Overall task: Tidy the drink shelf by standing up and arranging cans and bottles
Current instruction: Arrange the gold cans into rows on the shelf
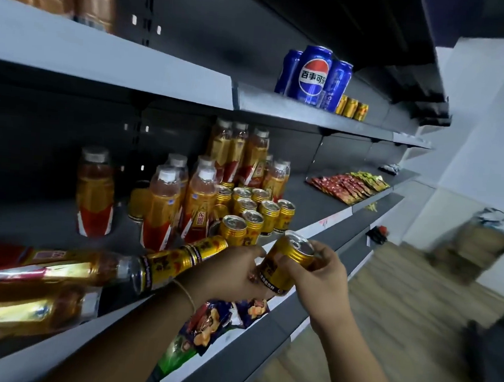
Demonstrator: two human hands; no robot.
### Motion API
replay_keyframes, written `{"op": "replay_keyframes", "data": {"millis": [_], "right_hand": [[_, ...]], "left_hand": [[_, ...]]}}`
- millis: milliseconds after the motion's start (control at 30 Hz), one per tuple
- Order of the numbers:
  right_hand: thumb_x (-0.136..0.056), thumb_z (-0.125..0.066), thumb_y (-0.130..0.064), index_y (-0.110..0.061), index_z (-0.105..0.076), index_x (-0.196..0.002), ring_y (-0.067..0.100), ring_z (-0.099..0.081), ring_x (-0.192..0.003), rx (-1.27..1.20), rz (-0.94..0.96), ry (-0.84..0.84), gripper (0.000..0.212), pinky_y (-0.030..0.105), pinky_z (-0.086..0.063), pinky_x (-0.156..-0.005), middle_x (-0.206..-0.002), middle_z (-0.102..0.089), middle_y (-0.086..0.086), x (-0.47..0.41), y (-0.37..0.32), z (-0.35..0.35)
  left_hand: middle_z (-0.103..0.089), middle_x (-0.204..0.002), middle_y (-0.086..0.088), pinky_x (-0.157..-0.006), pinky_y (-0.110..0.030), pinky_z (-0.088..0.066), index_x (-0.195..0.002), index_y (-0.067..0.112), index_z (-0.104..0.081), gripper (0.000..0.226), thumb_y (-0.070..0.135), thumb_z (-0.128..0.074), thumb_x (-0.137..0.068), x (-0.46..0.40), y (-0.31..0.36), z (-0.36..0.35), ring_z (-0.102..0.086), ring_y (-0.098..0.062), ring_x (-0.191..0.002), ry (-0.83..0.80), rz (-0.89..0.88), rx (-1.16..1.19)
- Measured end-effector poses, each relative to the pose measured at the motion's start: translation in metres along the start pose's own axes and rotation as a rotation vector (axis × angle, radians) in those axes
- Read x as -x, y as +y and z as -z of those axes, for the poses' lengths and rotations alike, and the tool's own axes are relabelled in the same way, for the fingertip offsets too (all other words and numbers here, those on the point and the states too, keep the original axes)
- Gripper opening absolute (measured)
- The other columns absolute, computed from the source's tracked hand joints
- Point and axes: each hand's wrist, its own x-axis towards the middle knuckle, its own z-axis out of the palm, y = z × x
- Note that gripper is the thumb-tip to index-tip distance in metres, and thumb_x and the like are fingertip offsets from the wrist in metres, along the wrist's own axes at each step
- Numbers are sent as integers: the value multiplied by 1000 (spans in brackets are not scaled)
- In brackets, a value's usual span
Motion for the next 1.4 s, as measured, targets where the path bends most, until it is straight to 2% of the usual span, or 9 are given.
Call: {"op": "replay_keyframes", "data": {"millis": [133, 367, 500, 567, 633, 700, 867, 1067, 1400], "right_hand": [[-71, -91, -17, -25, -64, -106, 6, -73, -81, 7, -6, 30, 45, 20, -56, -63, -89, -76, -14, -36, 25, 3], [-73, -90, -20, -23, -61, -118, 8, -71, -93, 22, -21, 0, 54, 32, -60, -79, -104, -73, -10, -102, 70, 9], [-74, -90, -22, -40, -58, -106, -7, -69, -85, 33, 5, -117, 48, 16, -58, -66, -90, -72, -29, -146, 90, 7], [-74, -90, -20, -40, -62, -102, -10, -68, -83, 42, 33, -182, 45, 10, -53, -58, -90, -70, -35, -168, 96, 6], [-72, -90, -19, -36, -68, -101, -3, -71, -83, 69, 85, -230, 40, 16, -56, -62, -91, -74, -27, -189, 102, 2], [-71, -90, -22, -30, -72, -107, 3, -72, -89, 90, 120, -286, 41, 31, -61, -74, -97, -76, -17, -204, 106, -3], [-68, -86, -37, -30, -72, -112, 12, -68, -100, 162, 235, -399, 47, 40, -58, -84, -107, -74, -11, -223, 117, -13], [-69, -89, -37, -25, -64, -127, 21, -60, -115, 212, 255, -482, 64, 41, -53, -96, -125, -63, 2, -234, 129, -21], [-75, -87, -37, -15, -53, -140, 24, -49, -120, 254, 322, -447, 77, 33, -44, -103, -120, -45, -1, -234, 135, -25]], "left_hand": [[-62, -124, 1, -67, -11, -40, -141, 21, -46, 78, 51, -77, -76, -28, -19, -11, -53, -3, -91, 38, 59, -62], [-65, -118, 3, -71, -21, -47, -124, 21, -57, 51, 42, -75, -82, -77, -41, -26, -57, -9, -86, 87, 215, -151], [-69, -106, 0, -79, -30, -55, -109, 19, -67, 21, 26, -67, -89, -104, -37, -32, -62, -13, -89, 224, 191, -175], [-70, -105, 3, -75, -13, -50, -108, 19, -69, 18, 19, -63, -91, -117, -31, -31, -62, -10, -90, 360, 172, -165], [-68, -106, 7, -73, -4, -42, -109, 20, -70, 21, 16, -61, -91, -130, -27, -27, -60, -6, -92, 499, 170, -206], [-66, -108, 5, -82, -16, -47, -111, 19, -69, 23, 14, -58, -91, -143, -24, -21, -57, -10, -99, 558, 185, -284], [-64, -113, -3, -94, -35, -47, -113, 12, -68, 27, 14, -53, -90, -160, -29, -20, -53, -20, -110, 517, 302, -490], [-63, -105, -5, -90, -36, -47, -103, 12, -69, 23, 20, -51, -90, -168, -33, -32, -51, -22, -106, 537, 418, -577], [-62, -107, -5, -92, -38, -44, -102, 11, -68, 25, 16, -47, -90, -168, -35, -39, -52, -23, -108, 485, 460, -627]]}}
